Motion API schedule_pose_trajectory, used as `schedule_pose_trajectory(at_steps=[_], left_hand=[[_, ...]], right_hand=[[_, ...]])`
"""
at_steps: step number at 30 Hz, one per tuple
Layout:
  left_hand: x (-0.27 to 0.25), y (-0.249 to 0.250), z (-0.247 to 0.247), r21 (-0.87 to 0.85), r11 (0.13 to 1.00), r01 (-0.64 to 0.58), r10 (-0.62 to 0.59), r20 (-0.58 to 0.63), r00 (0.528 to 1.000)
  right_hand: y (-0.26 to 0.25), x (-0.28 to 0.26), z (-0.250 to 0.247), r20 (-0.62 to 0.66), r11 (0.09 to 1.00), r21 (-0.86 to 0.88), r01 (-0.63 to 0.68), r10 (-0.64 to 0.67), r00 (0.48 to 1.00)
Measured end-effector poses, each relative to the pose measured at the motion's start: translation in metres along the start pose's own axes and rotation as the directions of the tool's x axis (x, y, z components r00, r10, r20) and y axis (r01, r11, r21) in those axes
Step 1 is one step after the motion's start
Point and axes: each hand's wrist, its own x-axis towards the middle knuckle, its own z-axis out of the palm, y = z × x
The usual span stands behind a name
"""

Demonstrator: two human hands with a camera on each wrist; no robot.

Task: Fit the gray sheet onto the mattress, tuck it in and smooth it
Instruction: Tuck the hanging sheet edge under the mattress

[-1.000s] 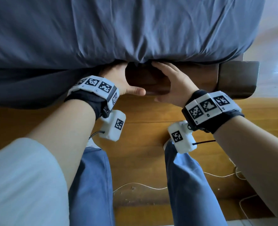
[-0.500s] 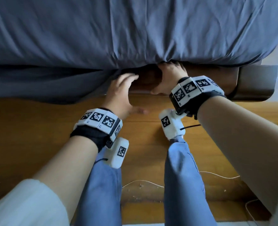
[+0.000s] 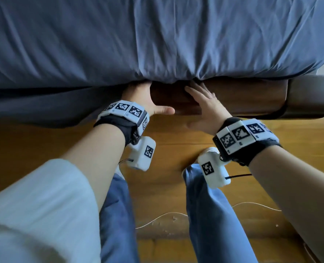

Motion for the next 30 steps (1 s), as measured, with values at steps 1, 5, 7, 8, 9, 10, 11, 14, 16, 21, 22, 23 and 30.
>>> schedule_pose_trajectory(at_steps=[1, 5, 7, 8, 9, 10, 11, 14, 16, 21, 22, 23, 30], left_hand=[[0.006, -0.001, -0.002, 0.001, 1.0, 0.017, -0.017, 0.031, 0.999], [0.016, -0.01, -0.004, 0.016, 0.999, -0.038, 0.037, 0.076, 0.996], [0.017, -0.017, -0.004, 0.011, 0.995, -0.103, 0.101, 0.095, 0.99], [0.017, -0.02, -0.004, -0.007, 0.99, -0.138, 0.138, 0.104, 0.985], [0.016, -0.021, -0.005, -0.021, 0.985, -0.172, 0.173, 0.109, 0.979], [0.015, -0.023, -0.006, -0.038, 0.979, -0.198, 0.201, 0.108, 0.974], [0.012, -0.025, -0.008, -0.067, 0.974, -0.218, 0.224, 0.103, 0.969], [-0.007, -0.038, -0.011, -0.241, 0.927, -0.287, 0.307, 0.048, 0.951], [-0.023, -0.054, -0.007, -0.356, 0.87, -0.341, 0.344, -0.056, 0.937], [-0.061, -0.084, 0.012, -0.311, 0.876, -0.369, 0.359, -0.089, 0.929], [-0.063, -0.087, 0.014, -0.296, 0.889, -0.349, 0.339, -0.085, 0.937], [-0.063, -0.089, 0.014, -0.285, 0.903, -0.322, 0.311, -0.086, 0.947], [-0.038, -0.097, -0.008, -0.172, 0.954, -0.245, 0.212, -0.189, 0.959]], right_hand=[[-0.001, -0.002, 0.002, -0.031, 1.0, -0.01, 0.009, -0.01, 0.999], [-0.016, 0.005, 0.002, -0.168, 0.989, -0.11, 0.101, -0.119, 0.979], [-0.03, 0.015, 0.005, -0.159, 0.984, -0.161, 0.077, -0.103, 0.982], [-0.036, 0.019, 0.007, -0.151, 0.983, -0.177, 0.044, -0.071, 0.986], [-0.041, 0.023, 0.009, -0.146, 0.981, -0.193, 0.001, -0.03, 0.989], [-0.046, 0.026, 0.01, -0.143, 0.976, -0.212, -0.044, 0.013, 0.99], [-0.05, 0.029, 0.01, -0.141, 0.969, -0.233, -0.084, 0.052, 0.989], [-0.059, 0.042, 0.01, -0.135, 0.948, -0.271, -0.166, 0.134, 0.982], [-0.062, 0.05, 0.008, -0.124, 0.938, -0.276, -0.21, 0.182, 0.975], [-0.061, 0.046, 0.016, -0.11, 0.941, -0.272, -0.203, 0.179, 0.978], [-0.061, 0.045, 0.019, -0.114, 0.943, -0.267, -0.197, 0.172, 0.978], [-0.061, 0.044, 0.021, -0.117, 0.947, -0.256, -0.196, 0.171, 0.978], [-0.057, 0.029, 0.026, -0.099, 0.986, -0.107, -0.127, 0.116, 0.988]])
